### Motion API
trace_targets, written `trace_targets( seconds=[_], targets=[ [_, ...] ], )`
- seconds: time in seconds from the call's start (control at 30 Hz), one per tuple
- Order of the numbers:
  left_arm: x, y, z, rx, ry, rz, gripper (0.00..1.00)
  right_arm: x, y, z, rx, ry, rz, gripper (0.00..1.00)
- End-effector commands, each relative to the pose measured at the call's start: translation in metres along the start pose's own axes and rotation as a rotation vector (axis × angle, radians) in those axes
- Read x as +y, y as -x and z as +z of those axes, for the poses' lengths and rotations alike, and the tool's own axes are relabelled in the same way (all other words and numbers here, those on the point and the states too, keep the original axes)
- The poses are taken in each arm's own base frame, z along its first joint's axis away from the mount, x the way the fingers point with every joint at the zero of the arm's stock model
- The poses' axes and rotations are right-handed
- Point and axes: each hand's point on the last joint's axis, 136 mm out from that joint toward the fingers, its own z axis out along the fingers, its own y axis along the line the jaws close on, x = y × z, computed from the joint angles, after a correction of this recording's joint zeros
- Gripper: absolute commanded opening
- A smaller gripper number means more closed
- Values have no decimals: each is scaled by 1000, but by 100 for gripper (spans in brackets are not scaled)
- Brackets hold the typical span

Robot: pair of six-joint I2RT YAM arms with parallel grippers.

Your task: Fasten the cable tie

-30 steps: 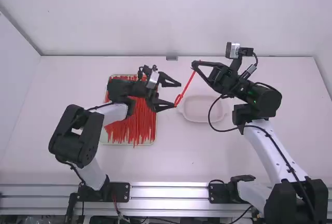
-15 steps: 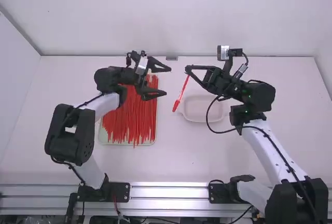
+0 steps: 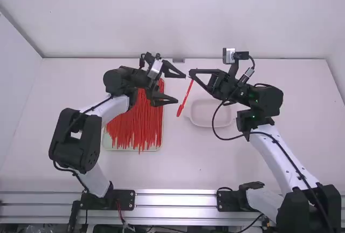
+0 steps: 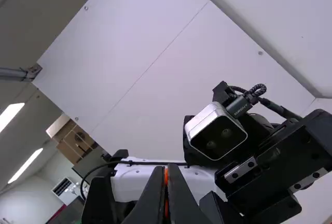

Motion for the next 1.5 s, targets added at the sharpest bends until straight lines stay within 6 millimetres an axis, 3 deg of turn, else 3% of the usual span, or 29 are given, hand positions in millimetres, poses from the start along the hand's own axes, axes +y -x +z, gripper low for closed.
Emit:
trace_targets(
  seconds=[0.0,1.0,1.23,1.33,1.47],
  targets=[
    [-2,5,2,9,-12,-6,99,9,7,0,-17,10,-43,0],
    [-15,5,23,7,-74,1,99,5,17,-6,-59,-10,-51,0],
    [-19,8,27,4,-85,13,83,5,17,-5,-58,-9,-50,0],
    [-22,8,30,7,-97,38,63,5,17,-5,-58,-9,-50,0],
    [-24,8,34,5,-106,37,52,5,17,-5,-57,-9,-49,0]
  ],
)
